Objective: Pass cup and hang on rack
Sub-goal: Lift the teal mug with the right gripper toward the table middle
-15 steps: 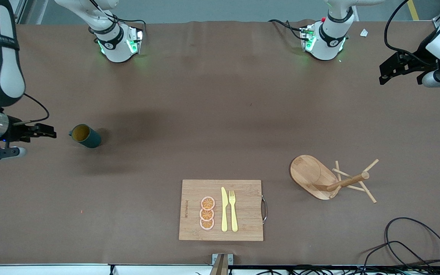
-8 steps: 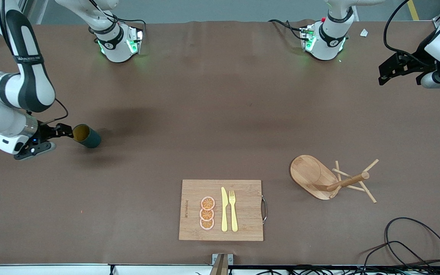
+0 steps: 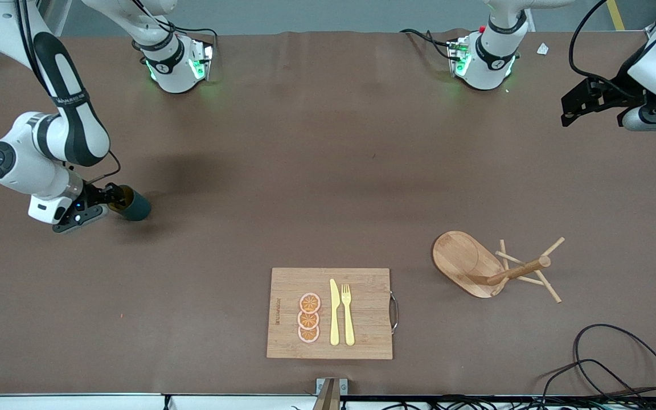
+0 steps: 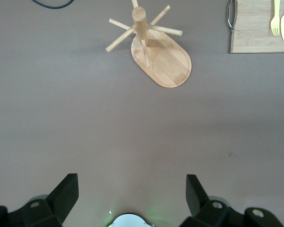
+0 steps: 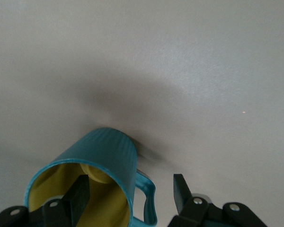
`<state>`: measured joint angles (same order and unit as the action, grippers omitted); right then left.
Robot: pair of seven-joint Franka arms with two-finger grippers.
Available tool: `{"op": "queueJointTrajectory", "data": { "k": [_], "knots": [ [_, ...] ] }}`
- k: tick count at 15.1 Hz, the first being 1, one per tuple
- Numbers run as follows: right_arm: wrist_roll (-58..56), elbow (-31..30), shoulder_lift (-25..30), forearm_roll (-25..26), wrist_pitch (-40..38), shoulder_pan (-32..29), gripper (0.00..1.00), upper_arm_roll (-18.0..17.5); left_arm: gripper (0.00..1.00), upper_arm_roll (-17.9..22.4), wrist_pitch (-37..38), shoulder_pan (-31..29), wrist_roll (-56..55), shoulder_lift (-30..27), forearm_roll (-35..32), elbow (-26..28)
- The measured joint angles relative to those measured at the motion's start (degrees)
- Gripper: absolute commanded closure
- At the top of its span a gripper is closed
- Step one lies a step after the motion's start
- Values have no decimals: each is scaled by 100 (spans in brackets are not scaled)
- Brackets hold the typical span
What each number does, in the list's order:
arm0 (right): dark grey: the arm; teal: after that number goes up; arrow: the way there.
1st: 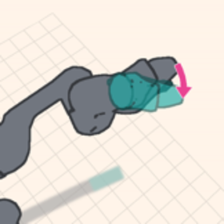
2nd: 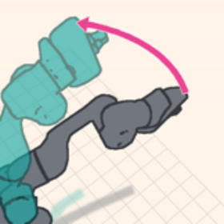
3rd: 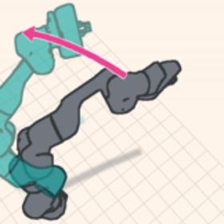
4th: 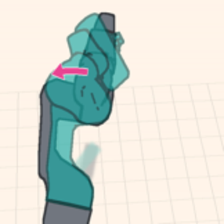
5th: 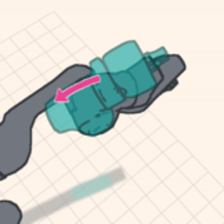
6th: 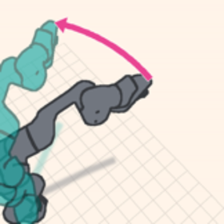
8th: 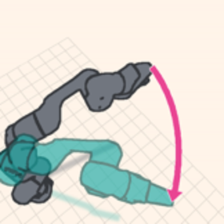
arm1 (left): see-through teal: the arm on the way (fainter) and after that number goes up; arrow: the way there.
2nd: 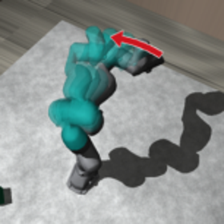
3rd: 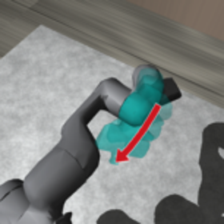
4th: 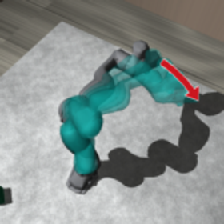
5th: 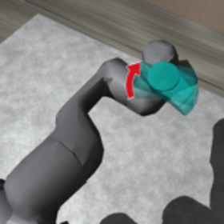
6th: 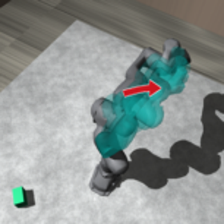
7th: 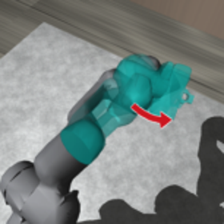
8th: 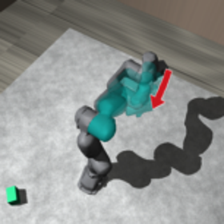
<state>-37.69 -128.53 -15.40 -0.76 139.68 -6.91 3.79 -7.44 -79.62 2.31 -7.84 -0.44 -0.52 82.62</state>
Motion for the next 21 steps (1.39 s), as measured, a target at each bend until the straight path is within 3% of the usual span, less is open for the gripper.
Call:
{"op": "queueJointTrajectory", "data": {
  "k": [2, 7, 13, 16, 21],
  "knots": [
    [-223, 0, -75, 0, 13, -5, 99, 3, 0, -2, 0, 15, 0, 0, 0, 0],
    [-411, 11, -100, 0, -21, -6, 100, -4, 0, -3, 0, 57, -1, 1, 0, 2],
    [-170, 260, 77, -4, -812, 280, 100, -95, 0, -6, 0, 87, -1, 3, 0, 6],
    [866, 331, 340, -6, -1258, 890, 100, -119, 0, -9, 0, 91, -1, 11, 0, 7],
    [3436, 465, 489, -19, -1499, 2405, 100, -179, 0, -15, 0, 101, -1, 41, 0, 9]
  ]
}}
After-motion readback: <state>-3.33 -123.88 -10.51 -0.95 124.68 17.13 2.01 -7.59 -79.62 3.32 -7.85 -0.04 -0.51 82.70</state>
